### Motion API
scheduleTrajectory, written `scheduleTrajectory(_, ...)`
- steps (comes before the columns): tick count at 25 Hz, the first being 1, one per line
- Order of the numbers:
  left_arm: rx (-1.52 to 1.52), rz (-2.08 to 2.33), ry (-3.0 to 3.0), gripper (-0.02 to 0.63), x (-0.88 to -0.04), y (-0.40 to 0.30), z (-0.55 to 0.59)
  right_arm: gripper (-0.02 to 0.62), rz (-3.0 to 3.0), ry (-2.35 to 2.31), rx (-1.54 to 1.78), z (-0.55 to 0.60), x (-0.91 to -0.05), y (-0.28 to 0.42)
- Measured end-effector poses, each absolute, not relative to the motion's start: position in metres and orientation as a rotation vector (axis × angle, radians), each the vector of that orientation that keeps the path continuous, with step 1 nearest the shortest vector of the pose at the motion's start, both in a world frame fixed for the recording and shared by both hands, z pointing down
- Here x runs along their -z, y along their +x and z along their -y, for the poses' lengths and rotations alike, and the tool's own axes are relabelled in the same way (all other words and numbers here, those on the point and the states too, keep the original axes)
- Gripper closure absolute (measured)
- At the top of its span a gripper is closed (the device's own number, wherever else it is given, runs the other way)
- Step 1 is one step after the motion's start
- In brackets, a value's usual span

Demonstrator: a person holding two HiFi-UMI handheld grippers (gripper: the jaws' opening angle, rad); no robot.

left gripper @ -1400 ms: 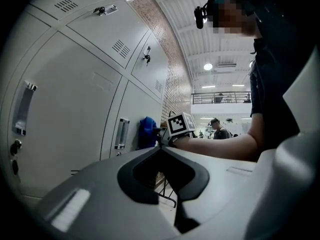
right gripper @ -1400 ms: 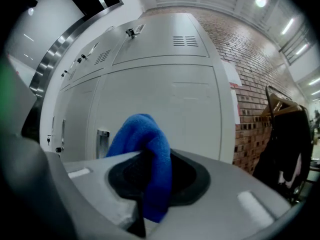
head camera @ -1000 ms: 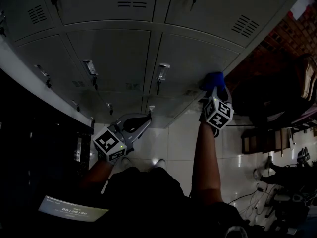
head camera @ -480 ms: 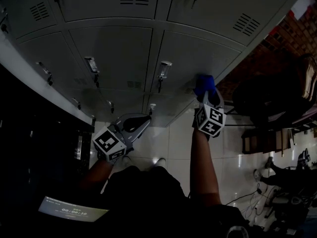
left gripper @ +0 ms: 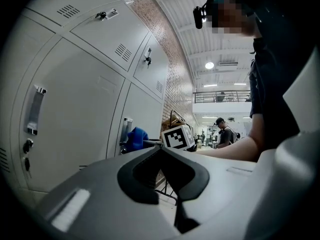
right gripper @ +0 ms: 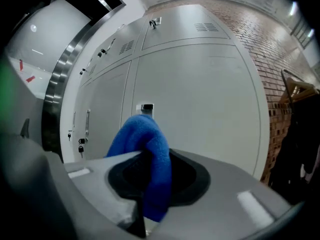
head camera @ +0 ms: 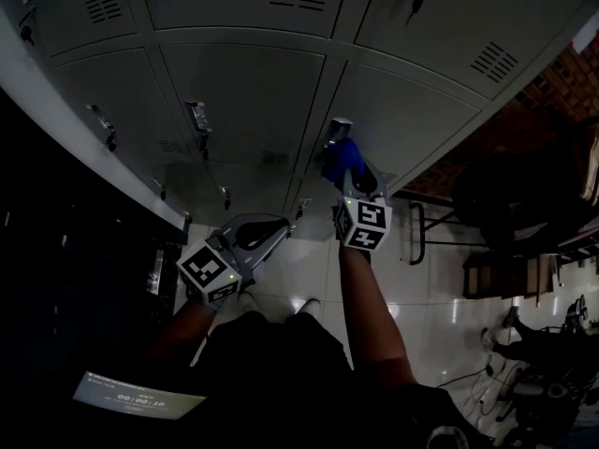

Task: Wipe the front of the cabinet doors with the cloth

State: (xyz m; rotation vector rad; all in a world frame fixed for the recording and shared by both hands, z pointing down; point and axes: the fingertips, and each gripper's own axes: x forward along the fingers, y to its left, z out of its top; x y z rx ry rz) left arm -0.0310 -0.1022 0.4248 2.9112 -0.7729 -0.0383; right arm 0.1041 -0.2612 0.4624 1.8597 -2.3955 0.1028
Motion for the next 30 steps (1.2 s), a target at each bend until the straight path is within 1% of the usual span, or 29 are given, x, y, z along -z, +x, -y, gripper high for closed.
scheduleTrajectory(6, 0.041, 0.804, 2.894, 0.603, -0.427, -0.052, 0.104, 0.526, 2.41, 1.848, -0.1, 0.272, -0.479, 0.078)
scheduleTrajectory(14, 0.044, 0.788, 2.89, 0.603, -0.429, -0.056, 0.107, 0.526, 2.379, 1.904, -0.128, 0.277, -0.489, 0.086)
scheduleTrajectory(21, 0.055, 0.751, 2.894, 0.603, -0.428, -0.04, 0.111, 0.526, 2.29, 1.991, -0.174, 0.274, -0.497, 0.137)
scheduleTrajectory(30, 0.054, 0.702, 2.902, 0.603, -0.429, -0.008, 0.11, 0.526, 2.158, 2.13, -0.187, 0.268, -0.498, 0.23)
